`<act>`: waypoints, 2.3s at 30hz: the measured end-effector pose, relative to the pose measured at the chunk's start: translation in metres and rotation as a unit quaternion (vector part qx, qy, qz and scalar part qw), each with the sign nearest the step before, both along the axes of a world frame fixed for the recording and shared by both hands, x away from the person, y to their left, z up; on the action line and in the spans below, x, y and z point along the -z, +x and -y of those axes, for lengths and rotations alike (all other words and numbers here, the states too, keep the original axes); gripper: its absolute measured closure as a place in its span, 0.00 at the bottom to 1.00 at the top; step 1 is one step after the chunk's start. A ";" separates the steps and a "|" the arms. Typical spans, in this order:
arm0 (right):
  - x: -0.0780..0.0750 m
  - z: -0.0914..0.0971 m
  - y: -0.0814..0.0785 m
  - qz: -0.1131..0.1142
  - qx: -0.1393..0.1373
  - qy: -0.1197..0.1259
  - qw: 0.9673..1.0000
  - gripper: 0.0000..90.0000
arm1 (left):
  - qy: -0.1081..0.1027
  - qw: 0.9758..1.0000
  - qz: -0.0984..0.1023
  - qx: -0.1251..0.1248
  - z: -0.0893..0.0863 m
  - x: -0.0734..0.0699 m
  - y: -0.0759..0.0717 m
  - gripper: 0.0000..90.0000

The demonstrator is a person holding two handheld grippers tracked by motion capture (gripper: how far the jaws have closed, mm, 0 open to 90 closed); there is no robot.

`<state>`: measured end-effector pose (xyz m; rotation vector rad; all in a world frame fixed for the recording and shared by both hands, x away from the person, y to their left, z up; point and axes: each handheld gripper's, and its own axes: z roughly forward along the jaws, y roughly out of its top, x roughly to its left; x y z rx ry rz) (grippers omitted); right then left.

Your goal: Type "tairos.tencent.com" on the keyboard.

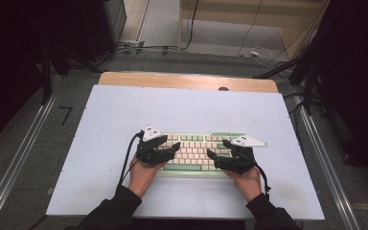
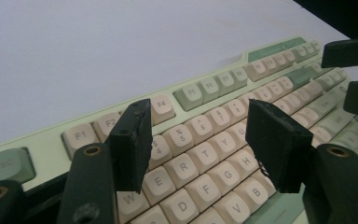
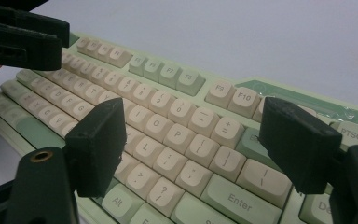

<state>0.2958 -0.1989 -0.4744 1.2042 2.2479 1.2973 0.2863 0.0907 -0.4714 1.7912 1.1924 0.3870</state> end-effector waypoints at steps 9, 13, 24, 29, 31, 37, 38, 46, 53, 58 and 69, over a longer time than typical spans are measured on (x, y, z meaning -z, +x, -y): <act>0.001 -0.001 0.000 -0.001 -0.001 -0.005 1.000 0.24 | 0.004 1.000 0.004 -0.014 -0.010 -0.002 -0.001 0.42; 0.001 -0.001 0.000 -0.001 -0.001 -0.005 1.000 0.24 | 0.006 1.000 0.004 -0.016 -0.013 -0.002 -0.002 0.42; 0.001 -0.001 0.000 -0.001 -0.001 -0.006 1.000 0.24 | 0.016 1.000 0.004 -0.019 -0.017 0.001 -0.004 0.64; 0.001 -0.002 0.000 -0.002 -0.002 -0.006 1.000 0.24 | 0.030 0.999 -0.009 -0.006 -0.016 0.008 -0.003 0.91; 0.001 -0.002 0.000 -0.001 -0.001 -0.006 1.000 0.24 | 0.034 0.999 -0.016 -0.001 -0.015 0.010 -0.002 0.98; 0.002 -0.002 0.000 -0.002 -0.002 -0.007 1.000 0.24 | 0.041 0.999 -0.026 0.003 -0.013 0.015 0.000 1.00; 0.002 -0.002 0.000 -0.002 -0.002 -0.007 1.000 0.24 | 0.041 0.999 -0.027 0.002 -0.013 0.015 0.001 1.00; 0.002 -0.002 0.000 -0.002 -0.002 -0.007 1.000 0.24 | 0.040 0.999 -0.031 0.004 -0.012 0.016 0.000 1.00; 0.002 -0.002 0.000 -0.001 -0.003 -0.008 1.000 0.24 | 0.035 0.999 -0.033 0.003 -0.013 0.016 0.001 1.00; 0.002 -0.002 0.000 -0.001 -0.003 -0.007 1.000 0.24 | 0.034 0.999 -0.033 0.003 -0.013 0.015 0.001 1.00; 0.002 -0.002 0.000 -0.001 -0.003 -0.007 1.000 0.24 | 0.034 0.999 -0.037 0.002 -0.011 0.017 0.002 1.00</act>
